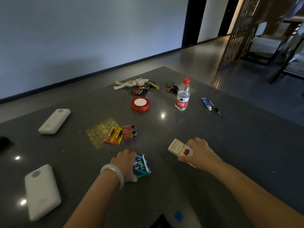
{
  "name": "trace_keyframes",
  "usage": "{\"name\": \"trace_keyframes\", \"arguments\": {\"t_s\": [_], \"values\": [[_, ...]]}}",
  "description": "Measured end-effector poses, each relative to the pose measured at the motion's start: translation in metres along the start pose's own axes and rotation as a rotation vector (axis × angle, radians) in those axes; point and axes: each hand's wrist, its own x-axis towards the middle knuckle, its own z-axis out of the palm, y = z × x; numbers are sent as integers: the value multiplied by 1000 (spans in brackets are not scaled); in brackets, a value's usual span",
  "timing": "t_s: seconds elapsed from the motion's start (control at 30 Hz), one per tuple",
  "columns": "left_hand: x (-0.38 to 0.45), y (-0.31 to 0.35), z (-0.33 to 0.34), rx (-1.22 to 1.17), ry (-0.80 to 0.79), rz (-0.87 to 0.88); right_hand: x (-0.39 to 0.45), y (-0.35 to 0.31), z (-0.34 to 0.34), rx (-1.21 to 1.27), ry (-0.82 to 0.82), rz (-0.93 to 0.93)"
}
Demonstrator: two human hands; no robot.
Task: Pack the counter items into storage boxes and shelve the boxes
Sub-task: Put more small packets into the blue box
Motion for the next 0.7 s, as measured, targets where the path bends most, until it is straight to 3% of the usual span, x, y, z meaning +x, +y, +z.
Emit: {"name": "trace_keyframes", "arguments": {"t_s": [0.27, 0.5, 0.7], "values": [[-18, 98, -13, -280, 159, 178, -87, 61, -70, 76, 162, 129], [-70, 244, -24, -376, 204, 582, -207, 151, -126, 90, 475, 382], [-135, 350, -6, -313, 175, 864, -333, 216, -128, 153, 721, 691]]}}
